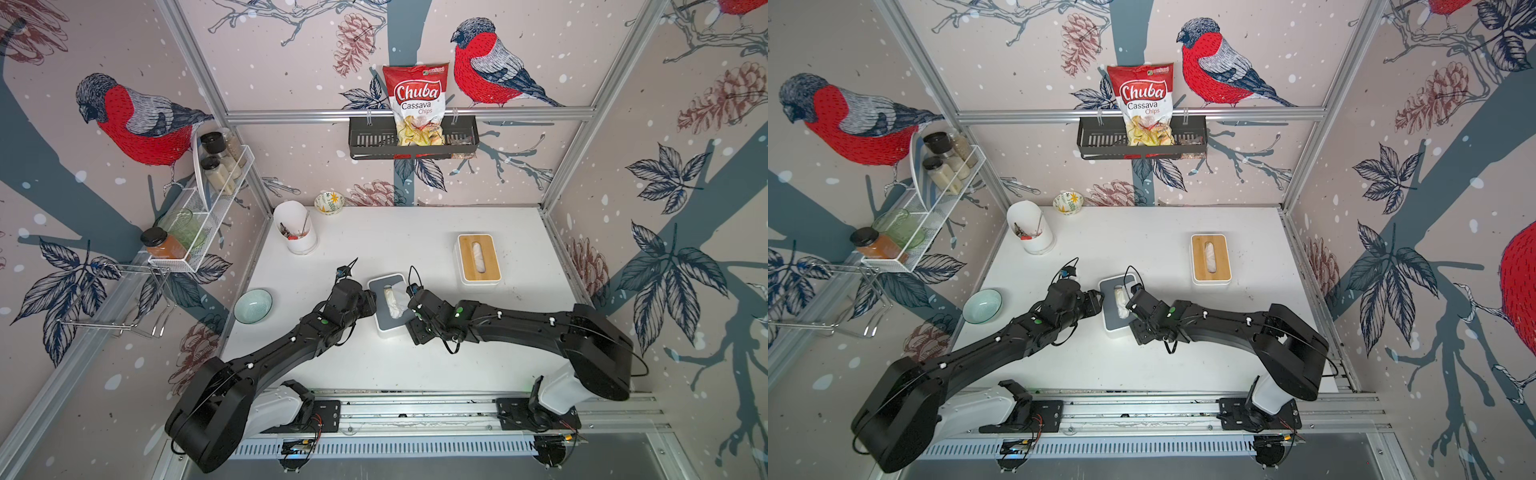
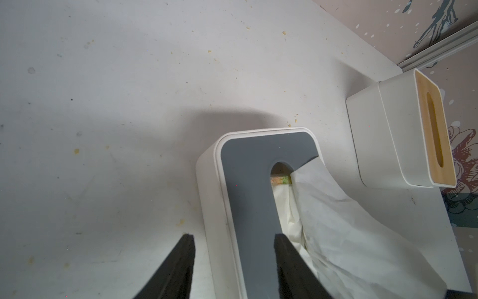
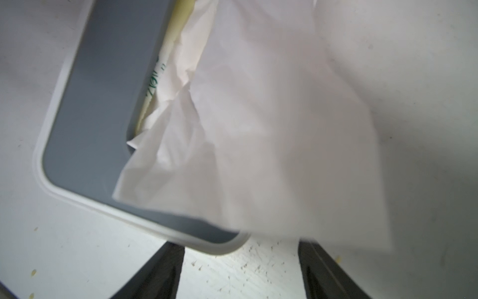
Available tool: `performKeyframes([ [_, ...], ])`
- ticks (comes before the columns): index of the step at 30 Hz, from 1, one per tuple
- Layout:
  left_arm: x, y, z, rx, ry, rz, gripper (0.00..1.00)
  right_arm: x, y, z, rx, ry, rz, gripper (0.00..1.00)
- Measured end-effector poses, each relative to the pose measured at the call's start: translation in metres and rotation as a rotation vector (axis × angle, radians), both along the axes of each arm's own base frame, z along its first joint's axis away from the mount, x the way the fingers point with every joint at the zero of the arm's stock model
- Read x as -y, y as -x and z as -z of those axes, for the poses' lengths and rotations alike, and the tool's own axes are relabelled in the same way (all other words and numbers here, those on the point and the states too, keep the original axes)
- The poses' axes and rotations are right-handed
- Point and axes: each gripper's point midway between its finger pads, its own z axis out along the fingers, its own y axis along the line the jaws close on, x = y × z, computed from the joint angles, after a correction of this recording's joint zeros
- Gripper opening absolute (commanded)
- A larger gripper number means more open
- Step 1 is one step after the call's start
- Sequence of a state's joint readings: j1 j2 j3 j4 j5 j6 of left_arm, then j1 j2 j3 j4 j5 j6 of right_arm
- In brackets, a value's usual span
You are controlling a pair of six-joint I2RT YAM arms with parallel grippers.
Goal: Put the tissue paper into the tissue box
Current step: Move the tissue box to the center of the board.
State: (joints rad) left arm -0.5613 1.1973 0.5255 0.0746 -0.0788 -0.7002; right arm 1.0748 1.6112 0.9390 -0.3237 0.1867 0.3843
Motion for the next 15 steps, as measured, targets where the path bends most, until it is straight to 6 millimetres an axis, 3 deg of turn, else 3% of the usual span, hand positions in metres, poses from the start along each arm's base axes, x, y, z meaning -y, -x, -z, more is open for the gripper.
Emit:
performKeyframes([
  [9, 0.003, -0.009, 0.005, -0.030, -0.030, 0.022, 0.54, -0.020, -0.016, 0.004, 0.024, 0.024, -0.005, 0.74],
  [15, 0.003, -0.028, 0.001, -0.021, -0.056, 0.021, 0.54, -0.036, -0.023, 0.005, 0.031, 0.019, -0.011, 0.70],
])
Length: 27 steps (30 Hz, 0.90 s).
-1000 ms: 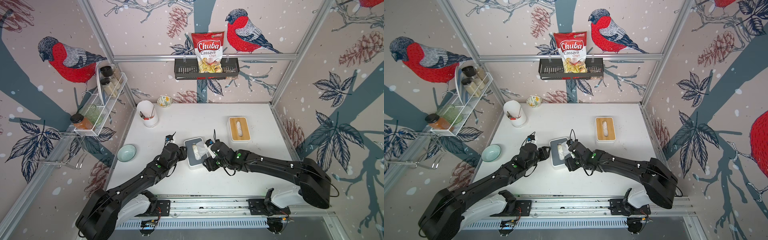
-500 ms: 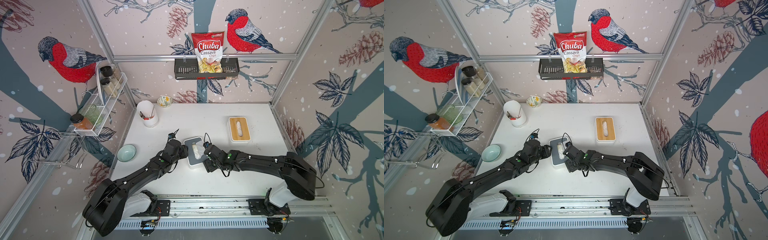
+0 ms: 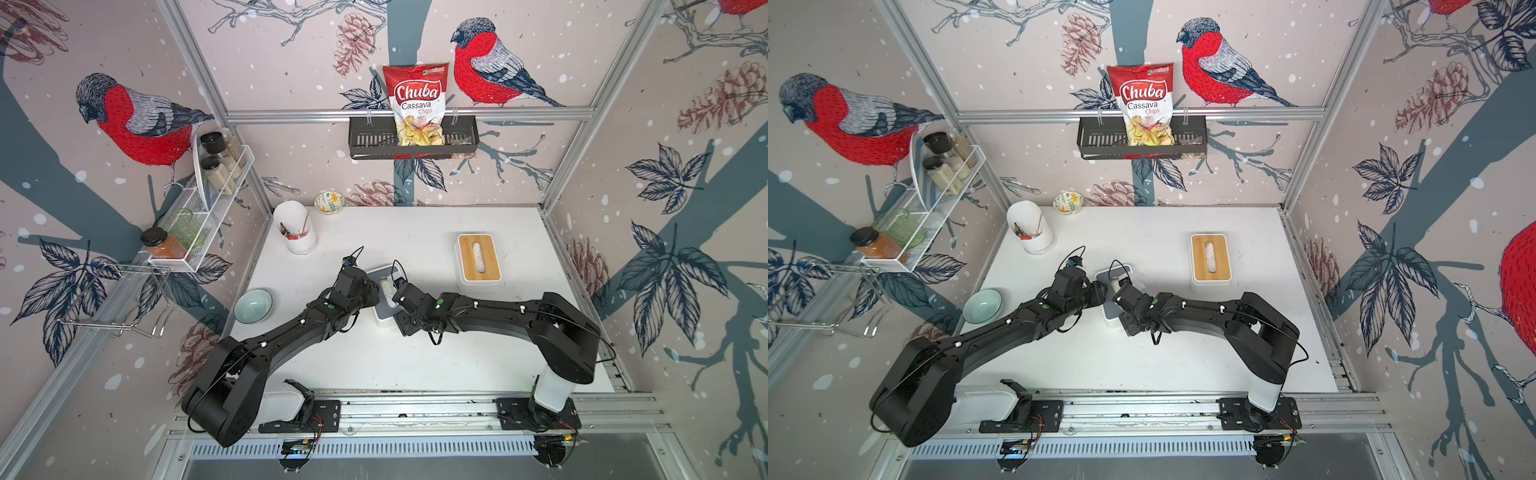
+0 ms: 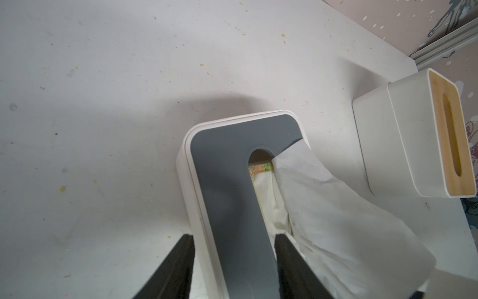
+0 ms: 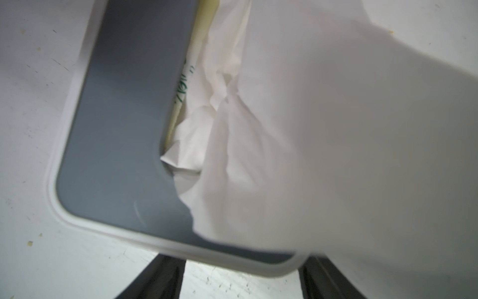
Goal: Put the tissue paper into the tissue box
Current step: Move the tissue box to the center of the board.
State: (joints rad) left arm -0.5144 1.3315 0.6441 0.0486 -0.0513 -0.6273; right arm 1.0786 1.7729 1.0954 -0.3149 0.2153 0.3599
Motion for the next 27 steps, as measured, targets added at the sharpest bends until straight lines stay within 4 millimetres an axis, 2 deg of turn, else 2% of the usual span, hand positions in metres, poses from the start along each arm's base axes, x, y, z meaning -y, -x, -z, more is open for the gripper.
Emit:
performKeyframes([
  [5, -0.009, -0.017, 0.006, -0.020, -0.026, -0.021, 0.54, -0.013, 0.001, 0.002, 0.003, -0.006, -0.029, 0.70],
  [11, -0.017, -0.034, -0.007, 0.011, -0.035, -0.029, 0.54, -0.027, -0.004, 0.003, 0.004, -0.015, -0.041, 0.70],
  [21, -0.054, -0.042, -0.002, -0.007, -0.081, -0.093, 0.54, -0.053, -0.017, 0.003, 0.002, -0.038, -0.068, 0.69],
  [27, -0.061, -0.041, -0.011, 0.023, -0.084, -0.100, 0.54, -0.064, -0.031, -0.002, -0.001, -0.071, -0.061, 0.69],
])
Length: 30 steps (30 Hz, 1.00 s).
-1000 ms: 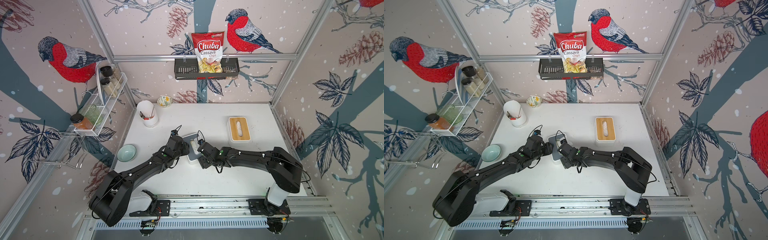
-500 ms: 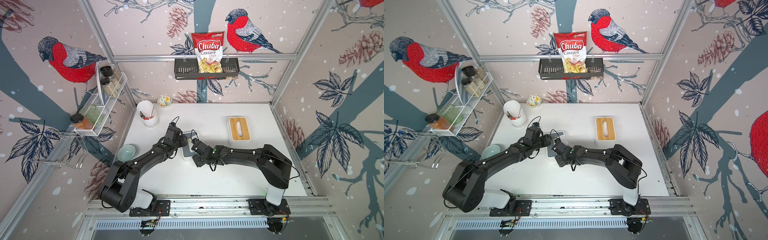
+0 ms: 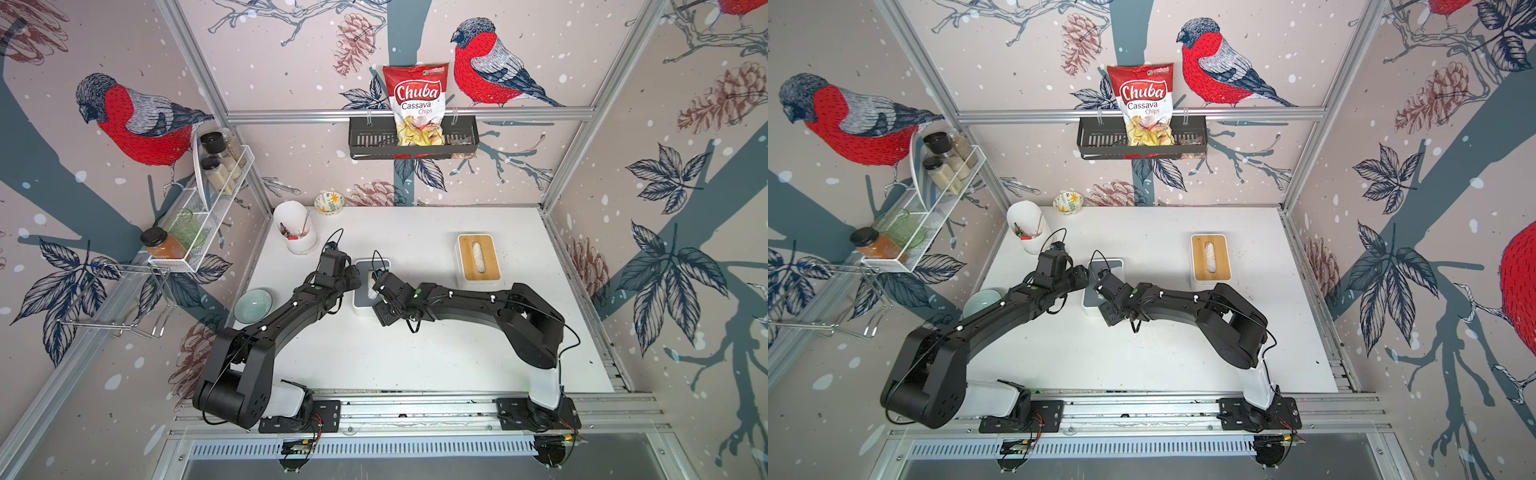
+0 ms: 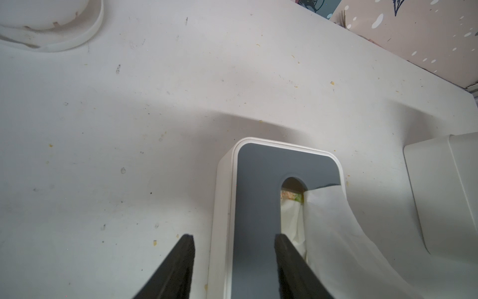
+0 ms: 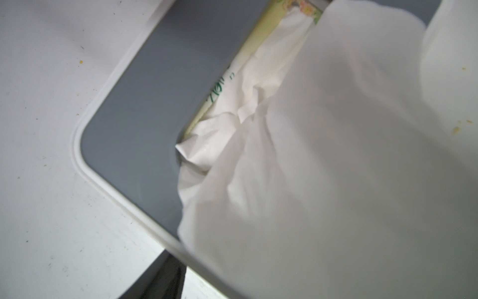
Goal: Put the tissue paper into the tissue box
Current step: Move the tissue box to the center of the board.
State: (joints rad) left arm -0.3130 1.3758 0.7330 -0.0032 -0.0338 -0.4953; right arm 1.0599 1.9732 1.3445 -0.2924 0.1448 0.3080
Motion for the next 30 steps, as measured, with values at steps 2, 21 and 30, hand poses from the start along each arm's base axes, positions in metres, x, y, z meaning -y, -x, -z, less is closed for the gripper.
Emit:
performKeyframes([
  [2, -0.002, 0.005, 0.003, -0.004, -0.004, 0.000, 0.54, 0.000, -0.008, -0.001, 0.003, -0.006, 0.014, 0.69],
  [21, -0.012, 0.025, -0.028, 0.100, 0.021, -0.019, 0.53, -0.020, -0.023, 0.000, -0.033, -0.059, -0.019, 0.68],
  [30, -0.010, 0.032, -0.030, 0.103, 0.051, -0.015, 0.53, -0.025, -0.024, -0.003, -0.040, -0.094, -0.032, 0.71],
])
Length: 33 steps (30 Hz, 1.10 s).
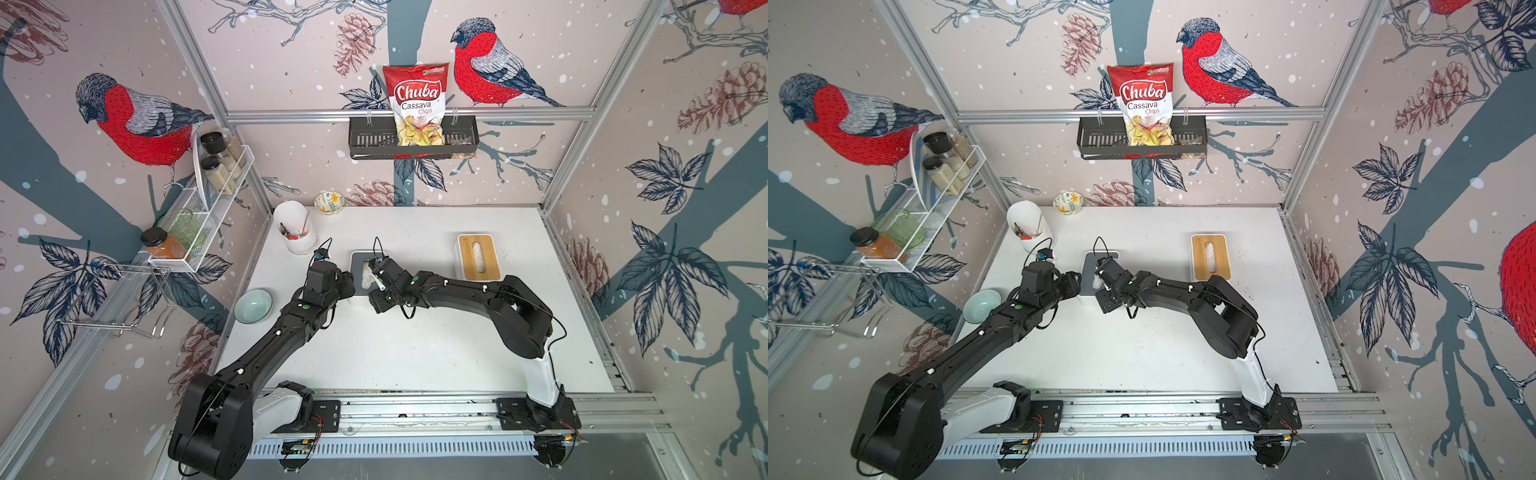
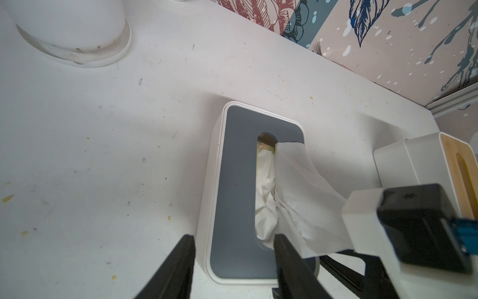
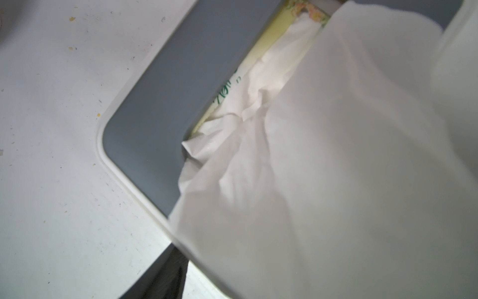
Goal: Put the tissue paper into the tissue box
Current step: Move the tissue box to the center of the board.
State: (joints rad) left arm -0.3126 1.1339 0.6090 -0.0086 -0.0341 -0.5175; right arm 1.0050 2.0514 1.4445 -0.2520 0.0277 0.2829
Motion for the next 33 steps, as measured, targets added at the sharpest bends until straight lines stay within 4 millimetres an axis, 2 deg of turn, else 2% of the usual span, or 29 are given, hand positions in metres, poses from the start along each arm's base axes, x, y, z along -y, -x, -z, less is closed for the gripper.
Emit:
performKeyframes([
  [3, 0.002, 0.002, -0.005, 0.013, 0.013, 0.009, 0.53, 0.005, 0.002, -0.016, 0.011, -0.027, 0.001, 0.78],
  [7, 0.008, 0.009, -0.013, 0.031, 0.057, 0.043, 0.52, 0.023, 0.005, -0.061, 0.061, -0.090, 0.018, 0.88],
  [8, 0.010, 0.011, -0.015, 0.036, 0.075, 0.046, 0.53, 0.031, 0.005, -0.074, 0.078, -0.108, 0.030, 0.92],
  [10, 0.015, 0.013, -0.022, 0.051, 0.098, 0.064, 0.53, 0.048, 0.005, -0.096, 0.110, -0.135, 0.056, 0.94],
  [15, 0.046, 0.019, -0.043, 0.090, 0.147, 0.148, 0.53, 0.111, -0.005, -0.142, 0.187, -0.201, 0.192, 0.94],
  [18, 0.064, 0.012, -0.051, 0.111, 0.156, 0.179, 0.53, 0.156, -0.015, -0.164, 0.241, -0.227, 0.293, 0.95],
  [20, 0.075, 0.005, -0.049, 0.109, 0.168, 0.185, 0.53, 0.195, -0.023, -0.177, 0.283, -0.248, 0.382, 0.96],
  [24, 0.103, -0.011, -0.042, 0.103, 0.169, 0.221, 0.53, 0.270, -0.040, -0.189, 0.339, -0.261, 0.570, 0.97],
  [26, 0.118, -0.023, -0.043, 0.106, 0.172, 0.238, 0.53, 0.308, -0.046, -0.188, 0.345, -0.265, 0.672, 0.99],
  [28, 0.132, -0.035, -0.049, 0.123, 0.180, 0.253, 0.53, 0.337, -0.050, -0.185, 0.344, -0.265, 0.743, 0.99],
  [30, 0.145, -0.045, -0.053, 0.144, 0.187, 0.270, 0.53, 0.360, -0.055, -0.180, 0.337, -0.259, 0.802, 0.99],
  [33, 0.164, -0.052, -0.048, 0.167, 0.188, 0.309, 0.54, 0.380, -0.060, -0.166, 0.306, -0.245, 0.851, 0.99],
])
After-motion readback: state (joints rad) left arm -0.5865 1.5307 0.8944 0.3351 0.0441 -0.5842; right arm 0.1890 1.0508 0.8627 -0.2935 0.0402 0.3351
